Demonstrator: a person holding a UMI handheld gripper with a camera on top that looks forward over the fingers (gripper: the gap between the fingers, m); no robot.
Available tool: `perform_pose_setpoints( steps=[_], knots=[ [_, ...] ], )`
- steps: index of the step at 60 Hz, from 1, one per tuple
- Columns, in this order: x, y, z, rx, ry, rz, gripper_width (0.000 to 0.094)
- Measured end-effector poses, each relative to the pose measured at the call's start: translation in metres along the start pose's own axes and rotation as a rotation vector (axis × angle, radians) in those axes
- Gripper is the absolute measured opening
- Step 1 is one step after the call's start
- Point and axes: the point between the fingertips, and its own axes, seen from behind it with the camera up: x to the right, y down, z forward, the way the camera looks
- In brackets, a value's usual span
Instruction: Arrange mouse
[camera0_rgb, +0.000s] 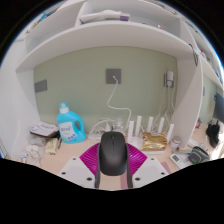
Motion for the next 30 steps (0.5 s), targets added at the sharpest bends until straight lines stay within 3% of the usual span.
perform_pose_setpoints(
  steps=[8,17,22,30],
  knots=[
    [0.108,0.091,0.022,-0.165,0.089,0.015,0.0360],
    [0.166,0.194,0.047,-0.318,0.077,-0.021,0.0361],
    [0.173,0.224,0.055,-0.355,0.046,-0.015,0.0366],
    [0.169,0.237,0.055,-0.370,-0.018,-0.015,0.0475]
  ],
)
